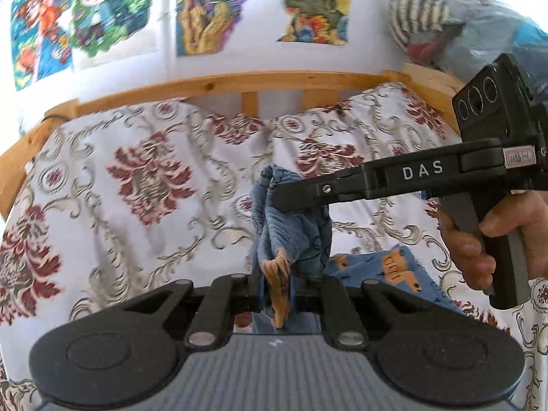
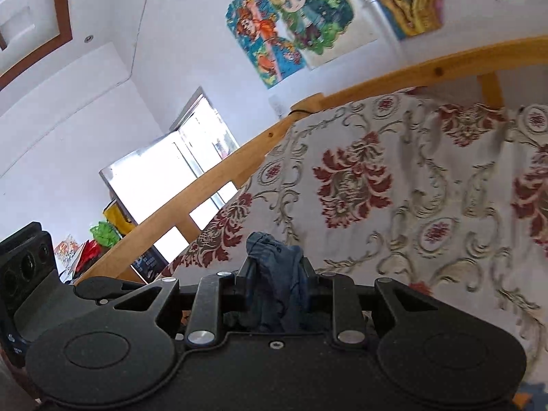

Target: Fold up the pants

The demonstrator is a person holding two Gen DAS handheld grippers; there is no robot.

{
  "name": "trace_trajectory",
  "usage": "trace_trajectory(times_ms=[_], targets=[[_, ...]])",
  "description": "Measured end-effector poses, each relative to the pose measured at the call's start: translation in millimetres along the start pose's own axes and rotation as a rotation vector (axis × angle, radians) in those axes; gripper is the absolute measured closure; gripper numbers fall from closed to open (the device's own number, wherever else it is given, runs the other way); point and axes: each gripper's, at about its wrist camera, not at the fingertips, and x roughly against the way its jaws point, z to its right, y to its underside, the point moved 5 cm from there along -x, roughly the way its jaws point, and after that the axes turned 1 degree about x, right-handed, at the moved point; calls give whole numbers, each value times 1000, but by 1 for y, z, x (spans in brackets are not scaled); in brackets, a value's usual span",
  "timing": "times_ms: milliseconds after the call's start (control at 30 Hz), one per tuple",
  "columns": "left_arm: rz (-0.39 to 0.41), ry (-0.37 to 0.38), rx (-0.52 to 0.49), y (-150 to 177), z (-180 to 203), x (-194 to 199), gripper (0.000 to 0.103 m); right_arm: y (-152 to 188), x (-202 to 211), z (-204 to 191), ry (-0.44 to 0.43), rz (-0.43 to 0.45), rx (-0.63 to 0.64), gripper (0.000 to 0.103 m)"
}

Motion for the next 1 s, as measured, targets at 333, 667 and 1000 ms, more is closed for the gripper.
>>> trace_trajectory(times_ms=[333, 667, 1000], targets=[[-25, -33, -92, 5, 65, -27, 89, 23, 36, 45, 41, -1, -48, 75], [-73, -38, -204, 13, 123, -60, 89, 46, 76, 88, 98, -5, -107, 72], [-104, 69, -230, 35, 164, -104, 83, 78, 108, 138, 283, -14, -253, 59]])
